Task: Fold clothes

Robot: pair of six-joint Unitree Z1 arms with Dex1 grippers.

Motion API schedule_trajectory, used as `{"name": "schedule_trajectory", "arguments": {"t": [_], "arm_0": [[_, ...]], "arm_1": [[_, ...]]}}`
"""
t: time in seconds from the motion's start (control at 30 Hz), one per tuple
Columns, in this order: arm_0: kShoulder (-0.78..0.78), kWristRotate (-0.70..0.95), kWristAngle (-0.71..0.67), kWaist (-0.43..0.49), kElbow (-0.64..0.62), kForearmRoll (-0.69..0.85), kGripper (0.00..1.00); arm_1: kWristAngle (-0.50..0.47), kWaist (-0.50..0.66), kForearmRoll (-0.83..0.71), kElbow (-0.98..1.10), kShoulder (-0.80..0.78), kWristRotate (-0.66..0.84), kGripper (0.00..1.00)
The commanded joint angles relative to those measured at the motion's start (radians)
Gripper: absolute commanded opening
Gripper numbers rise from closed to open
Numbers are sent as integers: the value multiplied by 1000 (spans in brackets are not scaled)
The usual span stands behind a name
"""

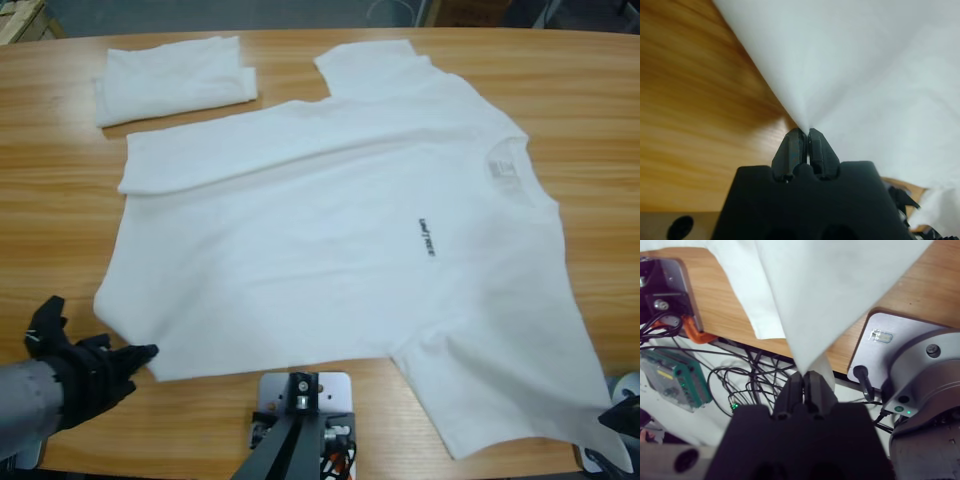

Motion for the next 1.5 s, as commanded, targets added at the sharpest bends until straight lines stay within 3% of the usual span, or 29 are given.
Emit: {"name": "schedule_trajectory", "arguments": {"t": [0.03, 0.27, 0.37, 0.63, 0.83, 1.03, 1.23, 1.5], "arm_0": [[-81, 8, -13, 24, -18, 70, 0], [-106, 84, -9, 238, -10, 63, 0], [-122, 159, -6, 334, -8, 53, 0], [-62, 339, -45, 532, -7, -129, 0], [44, 492, -155, 652, -19, -317, 0], [66, 617, -221, 777, -23, -355, 0], [63, 664, -251, 851, -20, -355, 0], [61, 681, -274, 861, -7, -355, 0]], "arm_1": [[-57, 10, 12, -88, 31, -92, 0], [-183, -127, -137, -90, 94, -283, 0], [-175, -254, -173, -119, 171, -407, 0], [-164, -451, -172, -289, 425, -606, 0], [-160, -506, -155, -386, 556, -670, 0], [-163, -564, -154, -450, 636, -705, 0], [-192, -611, -131, -483, 677, -719, 0], [-215, -690, -131, -484, 691, -736, 0]]}}
